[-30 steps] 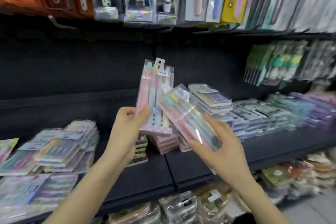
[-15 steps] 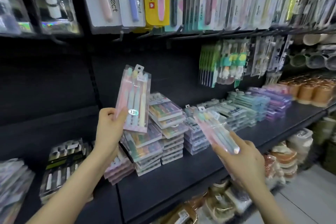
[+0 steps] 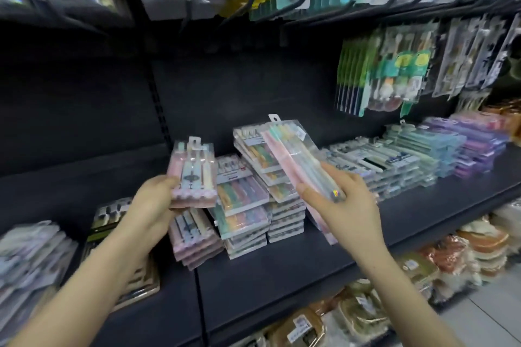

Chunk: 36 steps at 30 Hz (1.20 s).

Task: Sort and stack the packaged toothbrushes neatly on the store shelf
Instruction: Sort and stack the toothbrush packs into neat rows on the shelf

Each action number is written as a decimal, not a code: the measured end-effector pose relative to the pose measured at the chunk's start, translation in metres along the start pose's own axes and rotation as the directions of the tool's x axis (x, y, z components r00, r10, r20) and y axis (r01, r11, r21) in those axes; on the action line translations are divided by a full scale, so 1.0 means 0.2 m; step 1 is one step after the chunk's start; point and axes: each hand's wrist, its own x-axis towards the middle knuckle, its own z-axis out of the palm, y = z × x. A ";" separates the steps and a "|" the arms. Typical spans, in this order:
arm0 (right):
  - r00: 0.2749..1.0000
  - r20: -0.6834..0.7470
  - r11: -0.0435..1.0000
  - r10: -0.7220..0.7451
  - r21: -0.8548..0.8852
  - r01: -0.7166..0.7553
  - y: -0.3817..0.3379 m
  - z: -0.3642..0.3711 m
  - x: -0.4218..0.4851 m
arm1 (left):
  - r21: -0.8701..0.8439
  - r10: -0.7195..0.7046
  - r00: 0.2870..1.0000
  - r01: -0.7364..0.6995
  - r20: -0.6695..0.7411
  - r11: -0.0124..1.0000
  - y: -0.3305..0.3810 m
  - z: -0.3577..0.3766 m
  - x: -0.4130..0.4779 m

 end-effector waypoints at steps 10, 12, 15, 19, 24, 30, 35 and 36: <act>0.999 0.016 0.999 -0.037 -0.035 0.038 -0.08 0.08 -0.05 | 0.159 0.015 0.986 0.012 -0.164 0.987 -0.20 -0.09 0.09; 1.000 0.008 0.999 -0.030 -0.026 0.030 -0.10 0.10 -0.06 | 0.110 -0.129 0.984 0.142 -0.124 0.984 -0.26 -0.08 0.13; 0.999 0.017 0.999 -0.039 -0.032 0.039 -0.11 0.13 -0.06 | 0.305 -0.144 0.989 0.145 -0.025 0.941 -0.33 -0.05 0.14; 0.998 0.051 0.996 -0.039 -0.080 0.043 -0.15 0.17 -0.09 | 0.483 -0.152 0.988 0.137 -0.008 0.865 -0.34 -0.07 0.18; 0.991 0.128 0.971 -0.049 -0.227 0.078 -0.27 0.39 -0.13 | 0.240 -0.116 0.992 0.122 -0.041 0.963 -0.31 -0.18 0.20; 0.973 0.230 0.869 -0.009 -0.480 0.122 -0.40 0.78 -0.09 | 0.492 0.378 0.920 -0.286 -0.098 0.822 -0.21 -0.47 0.13; 0.959 0.273 0.732 0.070 -0.667 0.137 -0.45 1.08 0.00 | 0.825 0.448 0.893 -0.282 0.039 0.490 -0.25 -0.67 0.10; 0.957 0.280 0.688 0.071 -0.709 0.157 -0.46 1.13 0.01 | 0.851 0.405 0.913 -0.249 0.047 0.463 -0.28 -0.69 0.10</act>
